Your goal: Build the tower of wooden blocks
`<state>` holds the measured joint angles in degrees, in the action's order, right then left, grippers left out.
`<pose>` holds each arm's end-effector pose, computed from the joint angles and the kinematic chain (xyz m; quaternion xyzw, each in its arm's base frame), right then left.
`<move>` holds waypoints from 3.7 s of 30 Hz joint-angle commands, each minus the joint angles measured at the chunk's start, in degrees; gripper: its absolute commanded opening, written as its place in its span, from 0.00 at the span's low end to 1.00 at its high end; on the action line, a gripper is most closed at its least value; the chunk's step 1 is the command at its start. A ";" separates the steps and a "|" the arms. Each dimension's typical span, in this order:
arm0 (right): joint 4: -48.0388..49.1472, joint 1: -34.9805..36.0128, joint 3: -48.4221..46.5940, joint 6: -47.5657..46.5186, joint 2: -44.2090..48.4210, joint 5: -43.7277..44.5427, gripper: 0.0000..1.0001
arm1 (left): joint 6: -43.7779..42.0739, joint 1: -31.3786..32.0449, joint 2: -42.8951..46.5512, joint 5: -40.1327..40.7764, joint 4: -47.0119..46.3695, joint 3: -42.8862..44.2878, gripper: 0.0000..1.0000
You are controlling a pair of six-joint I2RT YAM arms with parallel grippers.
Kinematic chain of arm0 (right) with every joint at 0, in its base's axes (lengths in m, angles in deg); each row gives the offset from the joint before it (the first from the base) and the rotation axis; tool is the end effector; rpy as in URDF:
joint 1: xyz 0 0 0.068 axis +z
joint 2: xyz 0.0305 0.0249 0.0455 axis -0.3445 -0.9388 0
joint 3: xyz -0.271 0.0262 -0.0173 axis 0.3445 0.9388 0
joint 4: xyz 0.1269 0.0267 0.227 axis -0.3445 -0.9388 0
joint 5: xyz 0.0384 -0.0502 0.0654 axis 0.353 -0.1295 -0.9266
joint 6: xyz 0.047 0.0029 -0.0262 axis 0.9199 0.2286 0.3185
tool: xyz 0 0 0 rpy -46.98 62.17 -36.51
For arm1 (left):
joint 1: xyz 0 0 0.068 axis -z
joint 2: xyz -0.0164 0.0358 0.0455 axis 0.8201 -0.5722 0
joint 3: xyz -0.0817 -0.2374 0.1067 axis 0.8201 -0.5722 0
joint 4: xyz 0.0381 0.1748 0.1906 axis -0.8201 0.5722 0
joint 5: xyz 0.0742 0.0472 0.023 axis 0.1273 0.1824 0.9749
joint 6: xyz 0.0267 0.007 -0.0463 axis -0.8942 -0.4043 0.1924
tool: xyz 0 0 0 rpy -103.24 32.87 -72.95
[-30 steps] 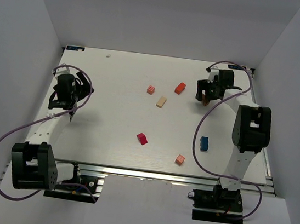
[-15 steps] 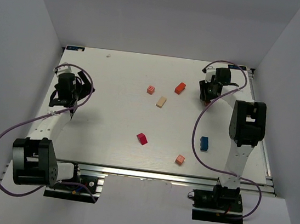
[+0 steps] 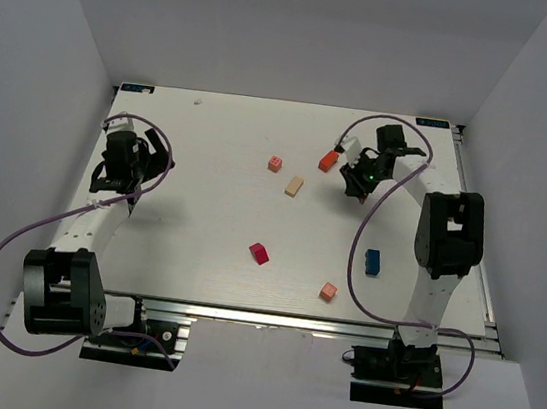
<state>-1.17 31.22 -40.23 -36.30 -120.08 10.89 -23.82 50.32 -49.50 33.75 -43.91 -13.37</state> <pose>0.4247 0.0962 0.1902 -0.4903 0.8117 0.0923 0.3037 0.2812 0.0258 0.2486 -0.2470 0.8379 -0.0627 0.4827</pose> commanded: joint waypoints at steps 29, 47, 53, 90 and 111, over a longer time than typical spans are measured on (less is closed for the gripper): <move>-5.57 11.34 12.80 -18.93 8.93 -10.08 0.43 | -2.51 0.64 -1.63 -5.82 1.97 4.29 0.98; -9.00 11.34 9.20 -18.84 12.09 -12.80 0.70 | -2.51 1.44 -3.12 -7.57 0.65 4.91 0.98; -4.20 11.43 6.30 -12.71 14.02 -15.27 0.89 | -2.51 1.52 -2.07 -7.48 0.74 5.00 0.98; 5.41 11.34 -27.89 81.35 -15.76 43.72 0.89 | -2.07 1.52 -1.02 -4.50 0.39 4.30 0.98; 4.19 12.31 -26.75 85.57 -19.46 41.60 0.72 | -2.16 1.52 -0.31 -4.41 -0.05 3.15 0.98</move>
<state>3.11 43.50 -66.76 47.06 -138.75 51.83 -25.87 51.59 -50.85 29.38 -43.47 -10.42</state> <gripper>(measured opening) 0.728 0.979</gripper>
